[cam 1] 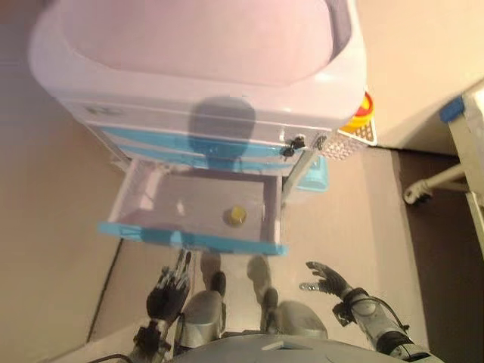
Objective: Open the drawer and pick up the medicine
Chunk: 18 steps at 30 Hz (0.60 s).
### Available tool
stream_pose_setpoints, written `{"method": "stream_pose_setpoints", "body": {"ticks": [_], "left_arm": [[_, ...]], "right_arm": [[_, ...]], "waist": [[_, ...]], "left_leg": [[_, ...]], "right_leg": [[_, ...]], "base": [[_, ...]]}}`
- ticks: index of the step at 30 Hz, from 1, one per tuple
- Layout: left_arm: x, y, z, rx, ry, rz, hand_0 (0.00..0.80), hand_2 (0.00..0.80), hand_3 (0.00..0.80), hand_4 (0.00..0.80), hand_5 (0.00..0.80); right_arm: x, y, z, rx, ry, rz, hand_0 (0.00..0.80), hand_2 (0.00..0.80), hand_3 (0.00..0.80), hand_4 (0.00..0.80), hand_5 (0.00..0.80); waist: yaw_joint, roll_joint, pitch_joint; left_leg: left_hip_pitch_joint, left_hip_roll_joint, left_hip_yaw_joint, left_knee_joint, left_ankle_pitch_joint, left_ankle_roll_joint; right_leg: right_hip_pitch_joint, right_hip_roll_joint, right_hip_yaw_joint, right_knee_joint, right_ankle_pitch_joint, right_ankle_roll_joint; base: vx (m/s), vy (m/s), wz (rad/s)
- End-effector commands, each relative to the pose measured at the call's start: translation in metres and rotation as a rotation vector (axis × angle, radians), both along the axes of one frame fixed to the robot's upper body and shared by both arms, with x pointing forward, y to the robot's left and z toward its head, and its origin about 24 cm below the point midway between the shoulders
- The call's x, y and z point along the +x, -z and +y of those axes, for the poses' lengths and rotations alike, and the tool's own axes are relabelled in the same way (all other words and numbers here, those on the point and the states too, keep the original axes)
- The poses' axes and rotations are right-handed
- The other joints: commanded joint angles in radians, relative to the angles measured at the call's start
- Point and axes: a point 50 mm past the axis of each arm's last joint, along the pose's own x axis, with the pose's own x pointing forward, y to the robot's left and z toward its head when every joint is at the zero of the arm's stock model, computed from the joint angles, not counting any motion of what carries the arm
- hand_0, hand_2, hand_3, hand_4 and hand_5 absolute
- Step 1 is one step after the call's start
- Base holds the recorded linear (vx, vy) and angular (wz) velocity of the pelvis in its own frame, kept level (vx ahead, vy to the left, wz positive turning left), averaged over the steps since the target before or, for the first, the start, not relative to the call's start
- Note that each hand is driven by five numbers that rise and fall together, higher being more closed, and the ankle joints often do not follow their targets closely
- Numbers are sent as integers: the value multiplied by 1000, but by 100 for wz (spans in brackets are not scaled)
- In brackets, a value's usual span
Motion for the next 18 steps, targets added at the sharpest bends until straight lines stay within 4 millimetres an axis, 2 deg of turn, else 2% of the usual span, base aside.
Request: {"method": "stream_pose_setpoints", "body": {"ticks": [1,2,3,5,7,11,12,13,14,18], "left_arm": [[-28,14,7,-7,-34,222,800,800,800,800,800],[-32,16,8,-4,-30,257,800,800,800,800,800],[-48,23,11,15,-31,368,800,800,800,800,800],[-64,28,14,30,4,473,800,800,800,800,800],[-75,32,17,78,50,541,800,800,800,800,800],[-82,37,36,382,148,727,800,800,800,800,800],[-77,37,46,540,166,787,483,483,483,483,483],[-69,35,53,648,182,793,417,417,417,417,417],[-60,34,54,705,203,786,0,0,0,0,0],[-28,29,54,956,319,731,0,0,0,0,0]], "right_arm": [[7,-8,-8,7,19,-75,0,0,0,0,0],[7,-7,-8,8,23,-76,0,0,0,0,0],[7,-7,-10,7,41,-77,0,0,0,0,0],[6,-8,-15,2,60,-73,0,0,0,0,0],[6,-7,-18,-5,74,-68,0,0,0,0,0],[0,-4,-20,-12,104,-58,0,0,0,0,0],[-2,-3,-19,-17,112,-59,0,0,0,0,0],[-2,-2,-18,-22,116,-63,0,0,0,0,0],[-3,-2,-17,-27,120,-67,0,0,0,0,0],[-4,-4,-22,-102,183,-129,0,0,0,0,0]], "waist": [[34,-29,-43],[36,-29,-44],[43,-26,-48],[48,-20,-55],[50,-15,-61],[41,-9,-79],[36,-9,-85],[31,-10,-90],[26,-11,-95],[3,-14,-117]], "left_leg": [[-103,-25,28,88,-43,-10],[-104,-26,26,88,-42,-10],[-107,-28,21,87,-42,-13],[-109,-32,17,87,-42,-15],[-109,-36,14,84,-42,-15],[-99,-43,7,69,-42,-14],[-94,-47,5,64,-44,-12],[-90,-49,3,59,-46,-10],[-86,-51,3,55,-49,-8],[-66,-52,14,34,-56,4]], "right_leg": [[-57,35,-38,0,48,-21],[-56,35,-41,-2,48,-22],[-53,33,-49,-8,47,-22],[-50,31,-58,-15,45,-22],[-48,28,-65,-17,42,-22],[-46,26,-70,-20,39,-23],[-45,25,-70,-21,37,-22],[-46,24,-70,-21,37,-22],[-45,24,-69,-23,37,-21],[-45,23,-57,-31,44,-16]], "base": [[-37,-41,29],[-35,-26,24],[-22,-6,24],[-14,15,23],[3,29,21],[25,24,11],[36,35,16],[40,36,20],[42,27,16],[47,25,1]]}}
